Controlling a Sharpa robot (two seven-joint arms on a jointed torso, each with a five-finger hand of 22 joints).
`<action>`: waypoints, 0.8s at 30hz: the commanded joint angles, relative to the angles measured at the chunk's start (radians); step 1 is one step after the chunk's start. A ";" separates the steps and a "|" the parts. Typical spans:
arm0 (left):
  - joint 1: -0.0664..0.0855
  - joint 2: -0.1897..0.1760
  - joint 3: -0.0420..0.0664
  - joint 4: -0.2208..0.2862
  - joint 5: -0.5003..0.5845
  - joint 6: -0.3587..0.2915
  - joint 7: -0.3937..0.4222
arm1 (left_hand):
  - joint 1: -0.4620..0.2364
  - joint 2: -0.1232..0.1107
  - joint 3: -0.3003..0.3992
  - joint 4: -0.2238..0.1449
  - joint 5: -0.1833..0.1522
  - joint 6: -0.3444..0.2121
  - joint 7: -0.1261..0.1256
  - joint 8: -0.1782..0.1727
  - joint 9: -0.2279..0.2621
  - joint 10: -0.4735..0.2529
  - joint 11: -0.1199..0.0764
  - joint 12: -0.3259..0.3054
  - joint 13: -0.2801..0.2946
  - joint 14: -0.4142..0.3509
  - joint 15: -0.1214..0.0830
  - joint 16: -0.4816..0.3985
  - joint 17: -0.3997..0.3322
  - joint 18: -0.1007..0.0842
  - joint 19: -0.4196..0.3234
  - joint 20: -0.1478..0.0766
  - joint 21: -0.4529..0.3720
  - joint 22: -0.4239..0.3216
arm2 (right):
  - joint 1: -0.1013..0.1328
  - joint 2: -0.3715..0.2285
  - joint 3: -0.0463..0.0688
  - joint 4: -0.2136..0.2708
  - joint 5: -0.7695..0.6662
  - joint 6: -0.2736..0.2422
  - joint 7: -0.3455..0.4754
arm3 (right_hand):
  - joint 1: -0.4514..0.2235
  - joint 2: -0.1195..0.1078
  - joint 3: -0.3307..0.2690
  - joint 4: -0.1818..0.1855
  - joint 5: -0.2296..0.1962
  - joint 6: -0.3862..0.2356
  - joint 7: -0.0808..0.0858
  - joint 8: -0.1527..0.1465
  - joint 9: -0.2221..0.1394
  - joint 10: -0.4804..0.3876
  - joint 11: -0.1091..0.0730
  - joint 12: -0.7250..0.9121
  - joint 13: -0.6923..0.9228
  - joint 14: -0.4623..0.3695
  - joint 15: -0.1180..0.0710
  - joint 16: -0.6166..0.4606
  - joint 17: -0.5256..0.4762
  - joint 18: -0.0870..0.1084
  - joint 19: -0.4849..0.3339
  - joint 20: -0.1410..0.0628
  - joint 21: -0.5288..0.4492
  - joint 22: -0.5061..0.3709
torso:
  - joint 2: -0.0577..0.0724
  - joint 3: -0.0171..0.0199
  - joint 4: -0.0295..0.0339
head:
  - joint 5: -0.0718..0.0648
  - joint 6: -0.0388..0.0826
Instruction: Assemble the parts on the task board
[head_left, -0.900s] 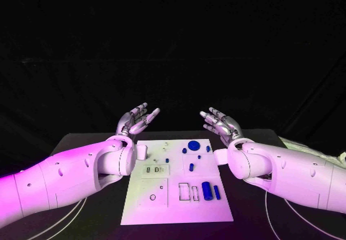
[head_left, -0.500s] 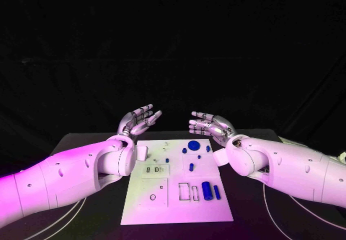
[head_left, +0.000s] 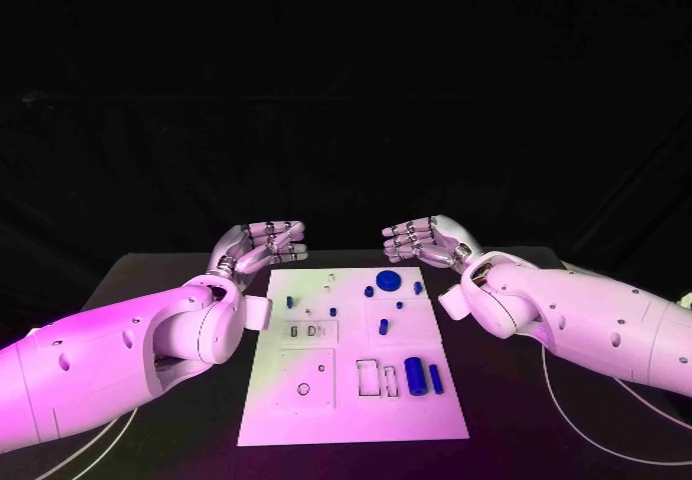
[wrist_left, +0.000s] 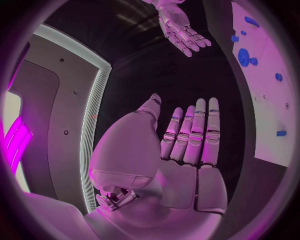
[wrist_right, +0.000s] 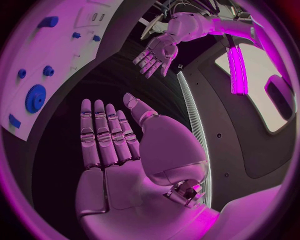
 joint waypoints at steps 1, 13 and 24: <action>0.002 -0.019 0.004 0.042 -0.003 0.039 0.004 | 0.000 0.009 -0.003 -0.013 0.000 0.013 0.021 -0.005 -0.001 0.018 -0.004 0.003 0.001 0.022 -0.007 0.005 0.010 0.020 0.022 -0.007 0.005 -0.003 | 0.010 0.005 0.003 -0.012 -0.230 -0.036 -0.032 | 0.026 -0.025 0.040 -0.006 -0.004 0.092 -0.006 -0.012 0.004 0.108 -0.030 -0.016 0.004 0.168 -0.053 0.026 0.015 0.011 0.160 -0.062 0.104 0.039 | 0.029 -0.0041 0.0058 | -0.003 0.006; 0.004 -0.067 0.010 0.161 0.014 0.055 -0.018 | -0.003 0.020 -0.013 -0.043 0.000 0.045 0.009 -0.014 -0.001 0.077 -0.022 0.005 0.007 0.094 -0.030 0.026 0.056 0.020 0.095 -0.030 0.009 -0.006 | 0.051 0.034 0.019 -0.047 -0.753 -0.007 -0.247 | 0.046 -0.069 0.037 -0.001 0.002 0.170 -0.052 -0.018 0.004 0.271 -0.099 -0.009 0.008 0.499 -0.155 0.188 0.137 0.011 0.334 -0.170 0.422 0.219 | 0.080 -0.0147 0.0281 | -0.018 0.019; 0.004 -0.075 0.016 0.211 0.017 0.061 -0.026 | -0.002 0.020 -0.014 -0.045 0.000 0.045 0.009 -0.015 -0.001 0.076 -0.021 0.003 0.007 0.094 -0.030 0.026 0.058 0.020 0.096 -0.030 0.008 -0.006 | 0.089 0.048 0.023 -0.019 -1.084 0.110 -0.394 | -0.028 -0.090 0.084 0.005 -0.022 0.202 -0.081 -0.023 0.005 0.262 -0.118 -0.029 0.013 0.501 -0.171 0.428 0.321 0.013 0.344 -0.179 0.612 0.336 | 0.122 -0.0265 0.0431 | -0.034 0.034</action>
